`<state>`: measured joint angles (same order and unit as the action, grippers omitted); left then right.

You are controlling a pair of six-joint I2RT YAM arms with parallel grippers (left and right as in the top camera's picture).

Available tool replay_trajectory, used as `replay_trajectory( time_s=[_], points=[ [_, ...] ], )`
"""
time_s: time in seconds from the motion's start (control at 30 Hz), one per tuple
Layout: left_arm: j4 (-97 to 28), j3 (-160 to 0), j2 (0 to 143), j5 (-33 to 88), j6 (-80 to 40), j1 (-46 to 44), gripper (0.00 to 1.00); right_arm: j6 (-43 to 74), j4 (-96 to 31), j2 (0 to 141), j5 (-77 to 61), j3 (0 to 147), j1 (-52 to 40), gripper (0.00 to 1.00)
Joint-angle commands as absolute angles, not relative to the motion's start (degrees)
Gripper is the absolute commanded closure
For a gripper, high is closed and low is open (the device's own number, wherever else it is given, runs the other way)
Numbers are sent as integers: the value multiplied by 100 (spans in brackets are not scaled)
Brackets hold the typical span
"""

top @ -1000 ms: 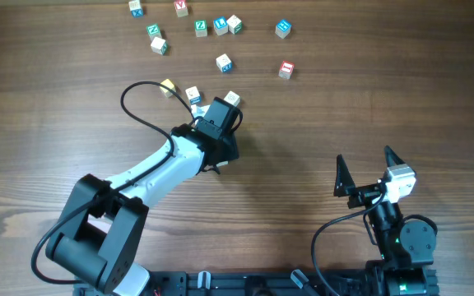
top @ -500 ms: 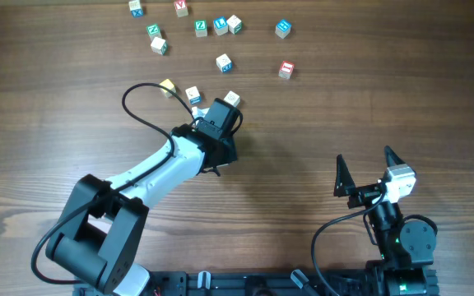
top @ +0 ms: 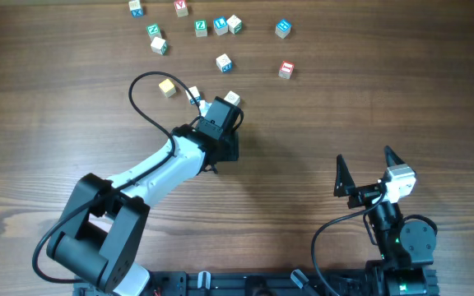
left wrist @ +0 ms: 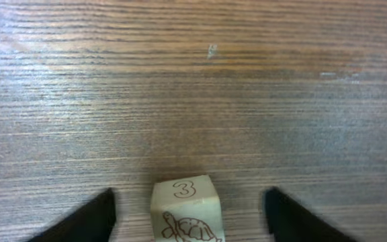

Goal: Form a tower

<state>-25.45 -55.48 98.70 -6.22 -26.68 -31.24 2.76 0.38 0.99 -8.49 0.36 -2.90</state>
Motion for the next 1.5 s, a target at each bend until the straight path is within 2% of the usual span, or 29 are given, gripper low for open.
replay_trajectory(
  time_s=[0.0, 0.07, 0.13, 0.17, 0.2, 0.3, 0.33, 0.37, 0.43, 0.47, 0.57, 0.6, 0.63, 0.67, 0.7, 0.83, 0.93, 1.1, 1.47],
  points=[
    [-2635, -5811, 9926, -718, -2565, -2941, 20, 314, 56, 54, -786, 30, -303, 0],
    [-2926, -6233, 9926, -711, -2449, -2740, 20, 314, 56, 54, -784, 30, -303, 0],
    [-3308, -6901, 9926, -716, -2213, -2467, 13, 311, 56, 54, -786, 30, -303, 0],
    [-3441, -7244, 9926, -714, -2178, -2327, 13, 314, 56, 54, -786, 30, -303, 0],
    [-3481, -7583, 9926, -714, -2178, -2165, 27, 314, 56, 54, -784, 30, -303, 0],
    [-3151, -7988, 9926, -718, -2171, -1828, 44, 314, 56, 54, -784, 30, -303, 0],
    [-2891, -7990, 9931, -716, -2158, -1702, 60, 314, 56, 54, -784, 30, -303, 0],
    [-2790, -7988, 9974, -716, -2161, -1632, 68, 314, 56, 54, -784, 30, -303, 0],
    [-2676, -7988, 10147, -716, -2161, -1542, 91, 314, 56, 54, -786, 30, -303, 0],
    [-2648, -7988, 10309, -716, -2161, -1525, 96, 316, 56, 54, -784, 30, -303, 0],
    [-2609, -7988, 10700, -716, -2158, -1525, 94, 316, 56, 54, -784, 30, -303, 0],
    [-2587, -7988, 10866, -716, -2158, -1525, 76, 314, 56, 54, -786, 30, -303, 0],
    [-2563, -7988, 11026, -718, -2161, -1518, 48, 314, 56, 54, -784, 30, -303, 0],
    [-2521, -7988, 11192, -716, -2158, -1518, 25, 314, 56, 54, -786, 30, -303, 0],
    [-2502, -7988, 11306, -716, -2161, -1518, 21, 314, 56, 54, -786, 30, -303, 0],
    [-2499, -7983, 11625, -716, -2161, -1522, 25, 316, 56, 54, -784, 30, -303, 0],
    [-2460, -7983, 11824, -716, -2161, -1520, 42, 311, 56, 54, -784, 30, -303, 0],
    [-2327, -7983, 11891, -716, -2163, -1520, 61, 314, 56, 54, -784, 30, -303, 0],
    [-2383, -7983, 11896, -716, -2163, -1520, 62, 314, 56, 54, -784, 30, -303, 0]
  ],
)
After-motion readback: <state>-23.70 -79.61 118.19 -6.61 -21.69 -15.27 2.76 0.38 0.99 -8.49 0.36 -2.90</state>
